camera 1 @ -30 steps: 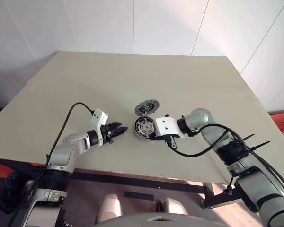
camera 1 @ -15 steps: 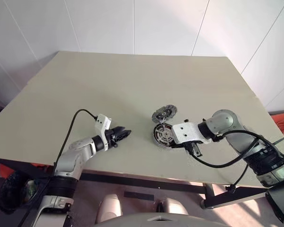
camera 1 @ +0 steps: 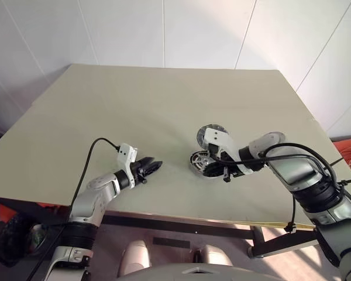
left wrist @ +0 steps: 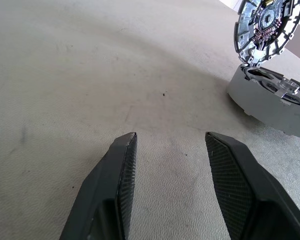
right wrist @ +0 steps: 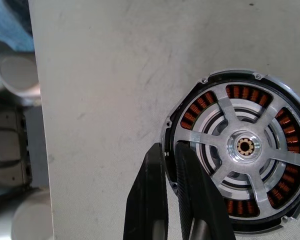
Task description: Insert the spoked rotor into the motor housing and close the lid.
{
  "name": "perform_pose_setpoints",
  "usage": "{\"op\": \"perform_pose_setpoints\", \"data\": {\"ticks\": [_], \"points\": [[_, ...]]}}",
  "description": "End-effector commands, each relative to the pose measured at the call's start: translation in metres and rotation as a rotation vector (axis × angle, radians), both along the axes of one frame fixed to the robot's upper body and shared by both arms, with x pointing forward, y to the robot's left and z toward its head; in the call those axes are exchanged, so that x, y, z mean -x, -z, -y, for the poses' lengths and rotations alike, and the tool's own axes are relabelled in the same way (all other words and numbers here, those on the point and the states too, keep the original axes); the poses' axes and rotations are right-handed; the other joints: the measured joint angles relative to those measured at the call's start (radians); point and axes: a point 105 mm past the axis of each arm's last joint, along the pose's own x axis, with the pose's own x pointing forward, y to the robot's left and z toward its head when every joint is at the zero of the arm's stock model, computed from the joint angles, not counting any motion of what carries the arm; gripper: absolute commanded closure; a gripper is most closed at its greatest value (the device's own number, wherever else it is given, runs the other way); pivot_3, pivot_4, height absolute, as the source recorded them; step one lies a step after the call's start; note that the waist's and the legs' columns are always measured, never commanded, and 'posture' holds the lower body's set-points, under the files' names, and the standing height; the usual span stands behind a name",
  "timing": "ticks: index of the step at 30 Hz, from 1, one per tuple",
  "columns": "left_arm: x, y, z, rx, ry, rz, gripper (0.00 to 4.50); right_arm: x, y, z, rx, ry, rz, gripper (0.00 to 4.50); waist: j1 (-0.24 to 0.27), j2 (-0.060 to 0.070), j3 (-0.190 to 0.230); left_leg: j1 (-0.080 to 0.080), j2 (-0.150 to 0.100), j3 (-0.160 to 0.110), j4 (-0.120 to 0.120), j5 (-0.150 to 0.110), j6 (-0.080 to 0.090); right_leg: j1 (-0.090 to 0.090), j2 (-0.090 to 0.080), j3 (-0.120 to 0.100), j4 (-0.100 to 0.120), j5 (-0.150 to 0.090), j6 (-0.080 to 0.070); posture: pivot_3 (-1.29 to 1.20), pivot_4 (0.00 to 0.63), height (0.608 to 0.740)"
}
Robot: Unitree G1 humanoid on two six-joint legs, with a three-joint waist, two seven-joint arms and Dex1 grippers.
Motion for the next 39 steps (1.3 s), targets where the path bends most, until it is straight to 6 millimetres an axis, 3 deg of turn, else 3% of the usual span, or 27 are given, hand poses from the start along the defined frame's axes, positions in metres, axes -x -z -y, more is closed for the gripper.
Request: {"op": "perform_pose_setpoints", "data": {"ticks": [1,6,11,14,17,21,23,25,29,33,39], "points": [[-0.002,-0.007,-0.003,-0.002,-0.006,0.032,2.2,-0.013,-0.01,-0.004,-0.026,0.099,0.019,4.49,-0.001,0.0,0.0,0.001,0.0,0.0,0.0,0.0,0.0,0.0,0.0,0.0,0.0,0.0,0.0,0.0,0.0,0.74],[-0.004,-0.009,-0.01,-0.016,-0.02,0.039,2.2,-0.015,-0.01,-0.013,-0.051,0.078,0.037,4.49,-0.004,0.0,0.0,0.003,0.0,0.0,-0.002,0.003,-0.006,0.002,0.0,0.001,0.002,0.0,0.0,0.0,0.0,0.74],[-0.005,-0.01,-0.014,-0.025,-0.026,0.043,2.2,-0.008,-0.018,-0.014,-0.055,-0.028,0.094,2.88,0.001,0.0,0.0,0.005,0.001,0.0,-0.002,0.005,-0.009,0.002,0.001,0.001,0.002,-0.003,0.005,0.0,0.0,0.74],[-0.007,-0.011,-0.016,-0.028,-0.029,0.043,2.2,-0.016,-0.021,-0.008,-0.032,-0.035,0.164,1.91,0.001,0.0,0.0,0.005,0.0,0.0,-0.002,0.006,-0.009,0.001,0.0,0.001,0.002,0.001,0.0,0.0,0.0,0.74],[-0.008,-0.01,-0.017,-0.031,-0.03,0.045,2.2,-0.016,-0.027,-0.005,-0.034,-0.088,0.212,1.91,0.001,0.0,0.0,0.002,0.0,0.0,-0.003,0.006,-0.009,-0.001,0.001,0.001,0.002,0.001,-0.001,0.0,0.0,0.74],[-0.011,-0.01,-0.019,-0.034,-0.032,0.047,2.2,-0.008,-0.055,-0.008,-0.18,-0.275,0.376,1.91,0.002,0.0,0.0,-0.001,0.0,0.0,-0.003,0.005,-0.008,-0.003,0.001,0.001,0.001,0.001,-0.001,0.0,0.0,0.74],[-0.012,-0.01,-0.02,-0.036,-0.034,0.049,2.2,0.005,-0.049,0.008,-0.107,-0.47,0.423,1.91,0.005,0.0,0.0,-0.001,0.001,0.0,-0.003,0.005,-0.008,-0.003,0.0,0.001,0.001,0.001,-0.001,0.0,0.0,0.74],[-0.013,-0.011,-0.021,-0.037,-0.036,0.051,2.2,0.005,-0.047,0.026,-0.012,-0.529,0.421,1.91,0.007,0.0,0.0,-0.001,0.0,0.0,-0.002,0.003,-0.005,-0.002,0.0,0.0,0.0,0.001,-0.001,0.0,0.0,0.74],[-0.014,-0.011,-0.021,-0.04,-0.037,0.052,2.2,-0.001,-0.058,0.029,0.0,-0.546,0.47,1.91,-0.008,0.0,0.0,0.0,0.001,0.001,-0.001,0.002,-0.003,0.0,0.0,0.0,0.001,0.001,-0.001,0.0,0.0,0.74],[-0.016,-0.012,-0.02,-0.038,-0.036,0.057,2.2,-0.007,-0.05,0.028,0.046,-0.554,0.482,1.91,-0.007,0.0,0.0,0.0,0.001,0.0,-0.001,0.003,-0.003,-0.001,0.001,0.0,0.003,0.001,-0.001,0.0,0.0,0.74],[-0.018,-0.014,-0.019,-0.037,-0.049,0.063,2.2,-0.027,-0.02,0.015,0.13,-0.538,0.51,1.91,-0.003,-0.001,0.0,-0.001,0.001,0.0,0.0,0.003,-0.002,-0.001,0.0,0.0,0.002,0.001,-0.001,0.0,0.0,0.74]]}}
